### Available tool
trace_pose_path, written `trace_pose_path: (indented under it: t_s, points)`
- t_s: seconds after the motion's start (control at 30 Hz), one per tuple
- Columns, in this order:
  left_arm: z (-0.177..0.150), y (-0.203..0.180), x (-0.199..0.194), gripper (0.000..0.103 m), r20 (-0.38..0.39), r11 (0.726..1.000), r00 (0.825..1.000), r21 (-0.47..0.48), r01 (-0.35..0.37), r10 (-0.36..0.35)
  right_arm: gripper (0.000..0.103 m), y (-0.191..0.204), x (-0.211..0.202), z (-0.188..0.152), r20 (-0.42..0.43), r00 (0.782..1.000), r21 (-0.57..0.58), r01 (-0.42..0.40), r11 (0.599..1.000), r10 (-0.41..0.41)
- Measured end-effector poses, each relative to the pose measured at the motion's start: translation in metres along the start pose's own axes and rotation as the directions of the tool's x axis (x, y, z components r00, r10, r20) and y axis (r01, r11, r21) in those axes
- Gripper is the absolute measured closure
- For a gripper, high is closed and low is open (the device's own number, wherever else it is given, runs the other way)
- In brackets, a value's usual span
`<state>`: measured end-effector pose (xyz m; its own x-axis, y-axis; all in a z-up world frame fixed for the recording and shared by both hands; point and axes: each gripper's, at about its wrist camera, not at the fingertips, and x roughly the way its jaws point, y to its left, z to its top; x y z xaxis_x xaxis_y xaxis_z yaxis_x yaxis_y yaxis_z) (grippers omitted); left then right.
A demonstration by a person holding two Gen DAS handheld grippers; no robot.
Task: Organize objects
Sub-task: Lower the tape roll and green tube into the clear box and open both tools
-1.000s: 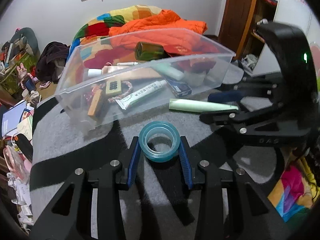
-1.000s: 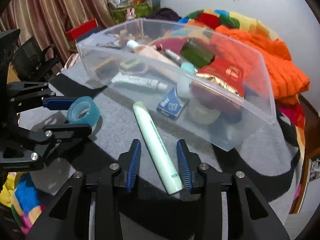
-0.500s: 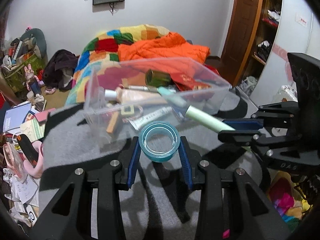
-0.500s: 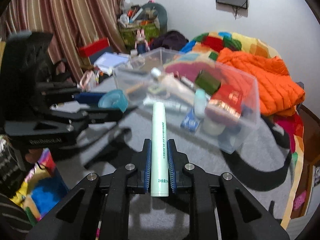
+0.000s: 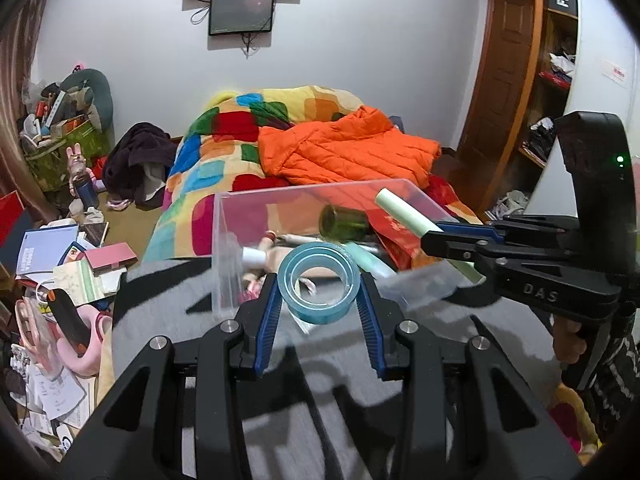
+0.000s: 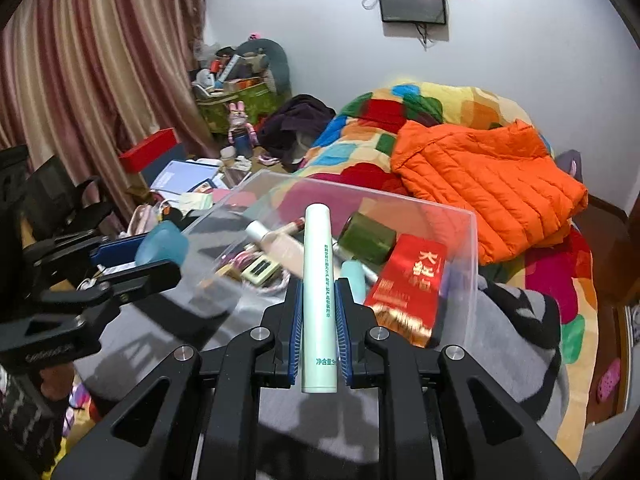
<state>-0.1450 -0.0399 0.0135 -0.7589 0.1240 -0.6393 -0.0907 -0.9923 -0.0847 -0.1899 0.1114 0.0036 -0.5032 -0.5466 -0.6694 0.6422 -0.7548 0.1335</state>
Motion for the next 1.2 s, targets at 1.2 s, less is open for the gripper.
trace_pose_path:
  t_s: [1.2]
  points:
    - [0.008,0.015,0.018,0.063,-0.030,0.998,0.999,-0.053,0.019,-0.020,0.075,0.010,0.010,0.012,-0.038,0.999,-0.021,0.008,1.000,-0.009]
